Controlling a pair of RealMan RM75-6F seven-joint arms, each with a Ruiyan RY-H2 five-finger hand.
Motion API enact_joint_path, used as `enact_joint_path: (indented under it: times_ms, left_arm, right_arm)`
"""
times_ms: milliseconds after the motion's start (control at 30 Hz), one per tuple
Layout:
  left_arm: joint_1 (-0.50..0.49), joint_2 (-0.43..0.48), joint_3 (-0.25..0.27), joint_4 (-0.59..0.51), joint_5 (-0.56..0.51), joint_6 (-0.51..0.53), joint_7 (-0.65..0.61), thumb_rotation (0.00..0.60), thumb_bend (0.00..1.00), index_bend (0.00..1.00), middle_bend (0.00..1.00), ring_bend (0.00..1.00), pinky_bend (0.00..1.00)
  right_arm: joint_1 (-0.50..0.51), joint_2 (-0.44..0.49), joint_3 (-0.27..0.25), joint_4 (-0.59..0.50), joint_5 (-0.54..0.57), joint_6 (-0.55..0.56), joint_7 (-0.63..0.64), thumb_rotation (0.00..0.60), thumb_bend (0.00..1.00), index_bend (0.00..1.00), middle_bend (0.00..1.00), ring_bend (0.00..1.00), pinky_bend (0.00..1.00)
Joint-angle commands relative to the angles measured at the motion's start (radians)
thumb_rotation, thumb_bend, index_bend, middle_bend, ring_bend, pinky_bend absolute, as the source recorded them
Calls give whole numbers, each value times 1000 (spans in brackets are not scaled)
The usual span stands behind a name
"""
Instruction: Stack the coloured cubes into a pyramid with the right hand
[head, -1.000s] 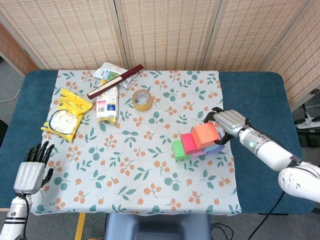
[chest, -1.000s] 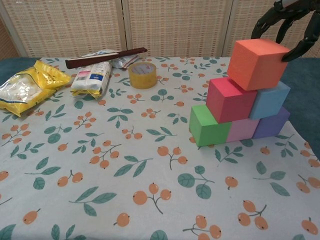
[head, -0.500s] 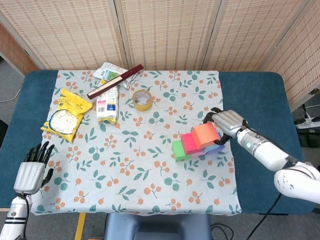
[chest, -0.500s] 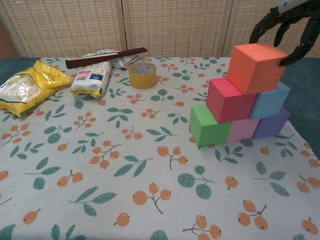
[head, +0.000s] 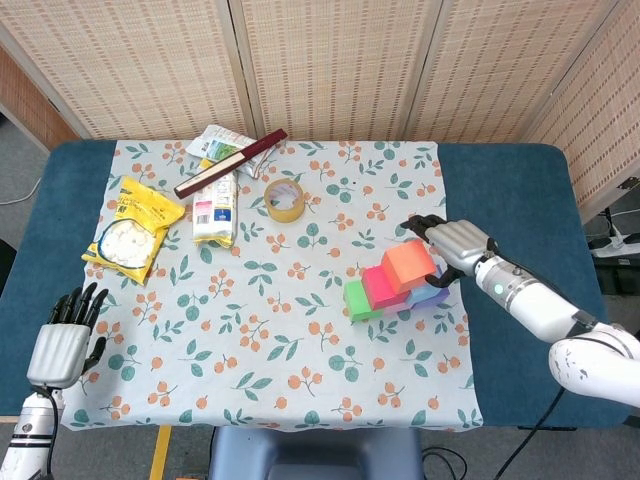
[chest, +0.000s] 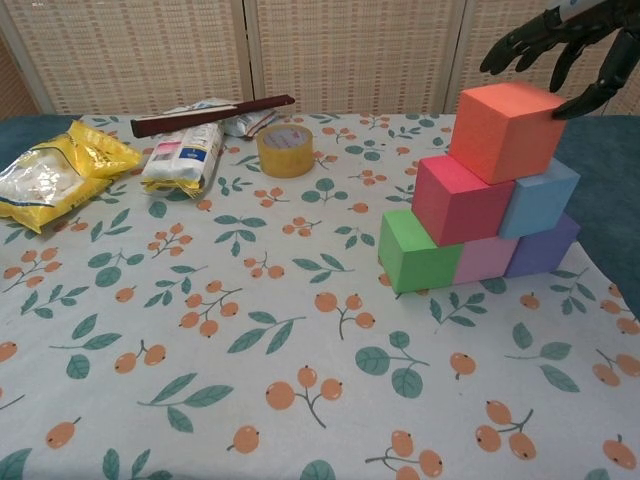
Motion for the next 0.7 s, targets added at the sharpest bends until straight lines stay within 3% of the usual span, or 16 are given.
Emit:
enact_joint_path:
  times_ms: [33,300,467,533,600,700]
  left_arm:
    - [0,1,0,-1,1,1,-1,600,437,0,0,0,150]
    - [1,0,2,-4,6,4,0,600,436,0,0,0,150]
    - [4,3,2,-7,10,12,-2,600,436,0,0,0,150]
    - [6,5,0,-8,15,23,-6,600,436,0,0,0,150]
    - [8,5,-2,-5,23,36,-13,600,436,0,0,0,150]
    - [12,1,-2,7,41,60,-26,600,436,0,0,0,148]
  right_arm:
    - [-1,16,0,-11,-11,-4,17,600,255,0,0,0,209]
    - [-32,69,23,-42,-58,3,82,600,236,0,0,0,207]
    - [-99,129,67,-95,-119,49,160,600,216,0,0,0,197]
    - [-194,160,94,-154,-196,187,210,600,214,0,0,0,184]
    - [-311,168,87,-205,-310,362,236,600,213,0,0,0,163]
    - [-522,128,5,-233,-546,662,213,600,213,0,0,0,87]
